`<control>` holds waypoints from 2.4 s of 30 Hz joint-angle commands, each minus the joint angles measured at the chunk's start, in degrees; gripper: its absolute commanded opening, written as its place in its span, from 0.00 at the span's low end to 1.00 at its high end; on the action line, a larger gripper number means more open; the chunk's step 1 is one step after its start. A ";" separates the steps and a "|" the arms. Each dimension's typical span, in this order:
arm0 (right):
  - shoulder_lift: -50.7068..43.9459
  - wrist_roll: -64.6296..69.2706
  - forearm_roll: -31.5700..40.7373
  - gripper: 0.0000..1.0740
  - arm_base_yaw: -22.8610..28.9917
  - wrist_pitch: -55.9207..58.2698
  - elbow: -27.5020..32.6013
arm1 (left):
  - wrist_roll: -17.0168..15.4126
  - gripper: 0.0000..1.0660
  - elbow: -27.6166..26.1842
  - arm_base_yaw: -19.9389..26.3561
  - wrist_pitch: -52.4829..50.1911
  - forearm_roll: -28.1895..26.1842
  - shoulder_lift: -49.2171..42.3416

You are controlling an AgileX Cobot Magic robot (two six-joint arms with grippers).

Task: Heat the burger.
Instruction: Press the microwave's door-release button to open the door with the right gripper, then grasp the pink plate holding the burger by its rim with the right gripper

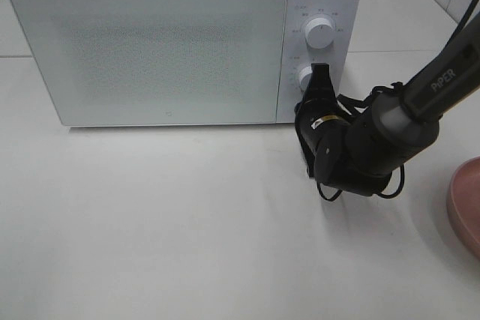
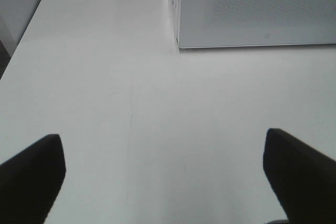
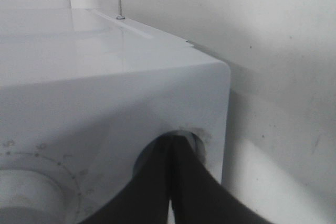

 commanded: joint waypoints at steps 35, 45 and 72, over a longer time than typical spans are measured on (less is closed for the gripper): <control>-4.30 -3.15 -2.29 0.00 -0.97 5.84 -0.23 | -0.29 0.88 0.23 0.06 -0.80 -0.17 -1.09; -7.62 -6.70 -1.09 0.00 -0.97 13.52 3.27 | -0.23 0.88 0.23 0.06 -0.80 -0.17 -1.09; -27.96 -55.06 -6.25 0.01 -6.82 51.17 11.17 | -0.23 0.88 0.23 0.06 -0.80 -0.17 -1.09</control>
